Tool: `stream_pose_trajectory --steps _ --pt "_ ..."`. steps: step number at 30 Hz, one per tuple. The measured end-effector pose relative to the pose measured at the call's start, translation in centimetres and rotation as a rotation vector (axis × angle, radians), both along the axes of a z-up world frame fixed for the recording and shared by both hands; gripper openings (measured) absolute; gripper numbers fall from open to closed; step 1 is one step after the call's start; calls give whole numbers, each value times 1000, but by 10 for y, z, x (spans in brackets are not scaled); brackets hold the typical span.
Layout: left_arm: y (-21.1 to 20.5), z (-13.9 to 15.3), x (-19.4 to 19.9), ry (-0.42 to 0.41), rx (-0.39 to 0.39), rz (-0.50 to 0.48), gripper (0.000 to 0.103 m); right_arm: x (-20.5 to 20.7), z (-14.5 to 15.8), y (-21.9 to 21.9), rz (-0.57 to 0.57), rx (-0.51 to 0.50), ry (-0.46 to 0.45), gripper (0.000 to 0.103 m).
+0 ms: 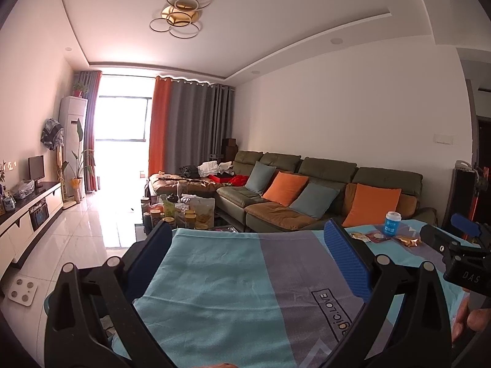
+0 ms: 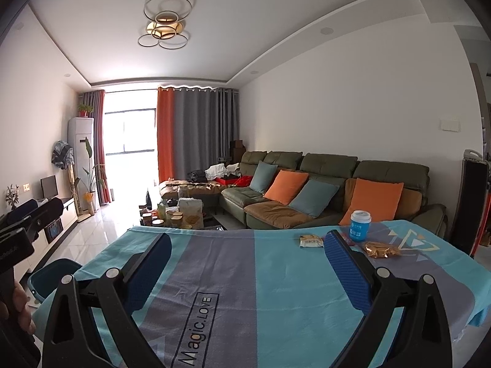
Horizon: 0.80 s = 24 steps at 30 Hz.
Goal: Collect trash
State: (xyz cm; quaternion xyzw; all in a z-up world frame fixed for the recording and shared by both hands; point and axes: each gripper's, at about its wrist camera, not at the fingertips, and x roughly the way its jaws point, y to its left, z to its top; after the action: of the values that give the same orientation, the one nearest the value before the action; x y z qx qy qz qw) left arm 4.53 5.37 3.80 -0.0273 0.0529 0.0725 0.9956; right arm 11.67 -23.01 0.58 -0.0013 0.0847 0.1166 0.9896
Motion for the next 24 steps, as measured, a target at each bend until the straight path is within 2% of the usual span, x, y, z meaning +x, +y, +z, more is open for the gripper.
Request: stream_pose_trajectory --steps 24 --pt "-13 -12 7 35 10 -31 98 -1 -1 0 -7 -2 7 96"
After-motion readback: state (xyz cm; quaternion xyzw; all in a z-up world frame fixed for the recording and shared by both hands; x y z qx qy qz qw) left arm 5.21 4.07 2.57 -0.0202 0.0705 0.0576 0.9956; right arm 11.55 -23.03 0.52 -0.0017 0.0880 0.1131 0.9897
